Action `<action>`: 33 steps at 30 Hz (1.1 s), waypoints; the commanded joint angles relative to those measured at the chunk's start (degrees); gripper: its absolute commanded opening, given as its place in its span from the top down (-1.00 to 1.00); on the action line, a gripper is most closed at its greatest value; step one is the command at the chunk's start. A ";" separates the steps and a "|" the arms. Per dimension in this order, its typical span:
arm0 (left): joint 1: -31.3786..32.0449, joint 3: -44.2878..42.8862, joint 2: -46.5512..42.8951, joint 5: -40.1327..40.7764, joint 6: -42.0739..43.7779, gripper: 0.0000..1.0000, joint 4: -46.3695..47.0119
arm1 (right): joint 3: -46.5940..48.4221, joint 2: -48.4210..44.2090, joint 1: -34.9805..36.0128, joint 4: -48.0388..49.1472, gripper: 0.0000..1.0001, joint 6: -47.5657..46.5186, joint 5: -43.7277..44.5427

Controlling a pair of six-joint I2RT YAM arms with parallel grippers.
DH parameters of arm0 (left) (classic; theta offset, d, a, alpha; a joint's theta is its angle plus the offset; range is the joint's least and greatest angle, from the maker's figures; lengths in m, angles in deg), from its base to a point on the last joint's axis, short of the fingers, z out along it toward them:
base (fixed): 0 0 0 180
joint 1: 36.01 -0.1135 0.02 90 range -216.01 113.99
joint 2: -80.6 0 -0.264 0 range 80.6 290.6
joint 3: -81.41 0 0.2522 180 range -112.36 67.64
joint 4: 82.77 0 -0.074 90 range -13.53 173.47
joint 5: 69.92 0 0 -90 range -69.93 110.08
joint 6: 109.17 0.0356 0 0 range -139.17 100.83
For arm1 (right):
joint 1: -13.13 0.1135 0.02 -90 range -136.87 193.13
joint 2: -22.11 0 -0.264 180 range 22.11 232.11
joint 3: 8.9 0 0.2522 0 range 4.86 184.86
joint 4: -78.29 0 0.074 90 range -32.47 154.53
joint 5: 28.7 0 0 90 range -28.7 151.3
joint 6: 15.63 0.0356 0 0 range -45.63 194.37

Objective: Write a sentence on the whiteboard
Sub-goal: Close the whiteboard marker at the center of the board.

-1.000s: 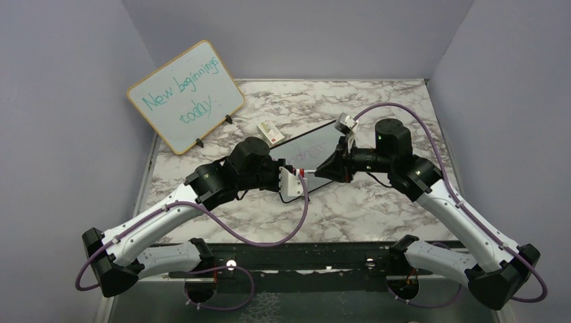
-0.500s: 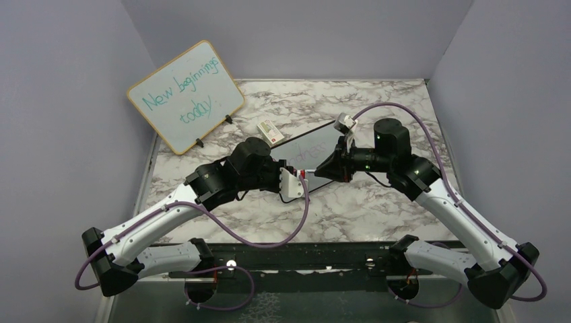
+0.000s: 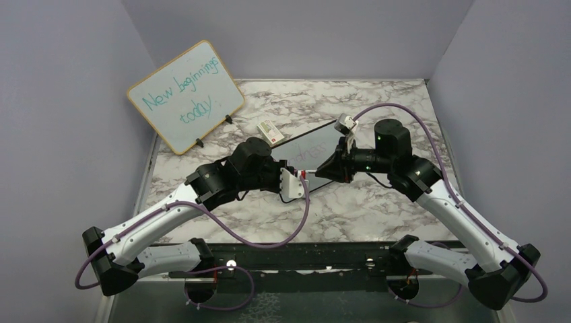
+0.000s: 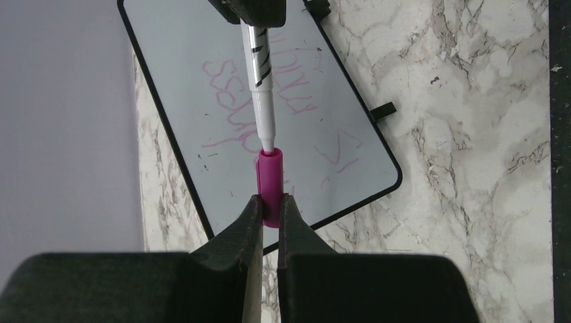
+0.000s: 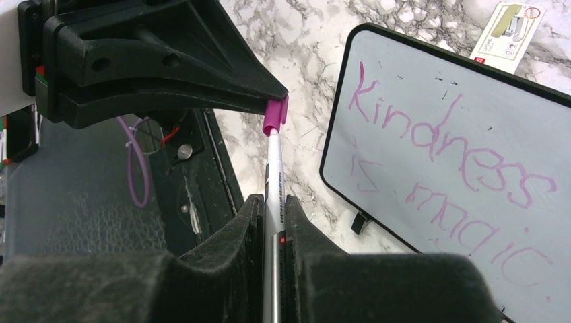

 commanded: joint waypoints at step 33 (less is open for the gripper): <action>16.58 -11.84 9.74 6.24 -2.72 1.00 11.09 | -1.86 4.50 -0.13 8.01 0.99 10.96 -0.26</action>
